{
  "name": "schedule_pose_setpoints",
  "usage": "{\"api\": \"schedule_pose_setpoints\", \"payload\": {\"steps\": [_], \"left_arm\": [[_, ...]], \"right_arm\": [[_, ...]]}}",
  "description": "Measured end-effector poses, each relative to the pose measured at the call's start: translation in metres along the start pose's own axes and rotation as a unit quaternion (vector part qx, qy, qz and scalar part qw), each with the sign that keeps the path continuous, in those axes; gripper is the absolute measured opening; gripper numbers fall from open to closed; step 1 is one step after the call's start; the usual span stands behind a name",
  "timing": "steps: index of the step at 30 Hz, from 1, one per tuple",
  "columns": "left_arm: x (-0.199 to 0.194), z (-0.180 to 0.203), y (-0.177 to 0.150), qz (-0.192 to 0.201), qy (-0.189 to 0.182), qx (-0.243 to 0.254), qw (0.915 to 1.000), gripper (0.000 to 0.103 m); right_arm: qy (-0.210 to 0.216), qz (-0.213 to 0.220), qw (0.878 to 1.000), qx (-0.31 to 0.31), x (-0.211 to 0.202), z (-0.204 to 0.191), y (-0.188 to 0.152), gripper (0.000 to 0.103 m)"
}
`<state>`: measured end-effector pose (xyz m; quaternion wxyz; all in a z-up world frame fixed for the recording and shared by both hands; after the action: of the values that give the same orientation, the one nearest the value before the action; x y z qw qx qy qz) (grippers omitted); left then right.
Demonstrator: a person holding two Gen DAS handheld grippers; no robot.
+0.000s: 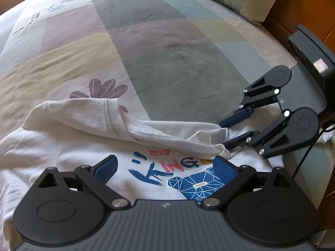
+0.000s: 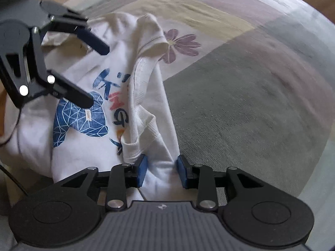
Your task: Fold clothes
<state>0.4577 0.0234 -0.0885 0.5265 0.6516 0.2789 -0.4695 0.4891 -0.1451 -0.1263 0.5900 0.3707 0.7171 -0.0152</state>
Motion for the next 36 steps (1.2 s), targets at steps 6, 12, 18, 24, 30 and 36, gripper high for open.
{"api": "schedule_pose_setpoints", "payload": {"steps": [6, 12, 18, 24, 30, 36], "left_arm": [[-0.002, -0.002, 0.0, 0.003, -0.004, 0.002, 1.0, 0.097], [-0.005, -0.012, 0.0, 0.009, 0.001, -0.017, 0.9998, 0.097], [-0.007, -0.02, -0.001, 0.013, 0.001, -0.036, 0.9993, 0.097], [-0.007, -0.025, -0.003, 0.016, 0.003, -0.047, 0.9988, 0.097], [-0.007, -0.038, -0.009, 0.014, 0.009, -0.059, 0.9981, 0.097], [-0.006, -0.057, -0.012, 0.01, 0.021, -0.086, 0.9961, 0.097]], "right_arm": [[-0.034, -0.025, 0.997, -0.069, -0.003, -0.019, 0.005, 0.018], [-0.127, 0.005, 0.988, -0.085, -0.031, -0.009, 0.025, 0.013], [-0.233, 0.027, 0.97, -0.058, -0.053, 0.039, 0.049, 0.012], [-0.281, 0.02, 0.959, -0.017, -0.04, 0.075, 0.05, 0.012], [-0.242, 0.017, 0.97, 0.009, -0.041, 0.075, 0.053, 0.017], [-0.129, 0.088, 0.986, 0.064, -0.052, 0.085, 0.093, 0.021]]}}
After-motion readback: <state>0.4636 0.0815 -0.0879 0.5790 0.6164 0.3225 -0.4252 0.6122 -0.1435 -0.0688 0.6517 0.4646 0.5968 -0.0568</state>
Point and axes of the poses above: each gripper's, at about its wrist camera, not at the fingertips, and x roughly the way its jaws point, z to its right, y to its top, the point moved 1 cm from there along x, roughly the way its jaws point, and after that the axes turned 11 degrees about y, right-handed, at the moved point
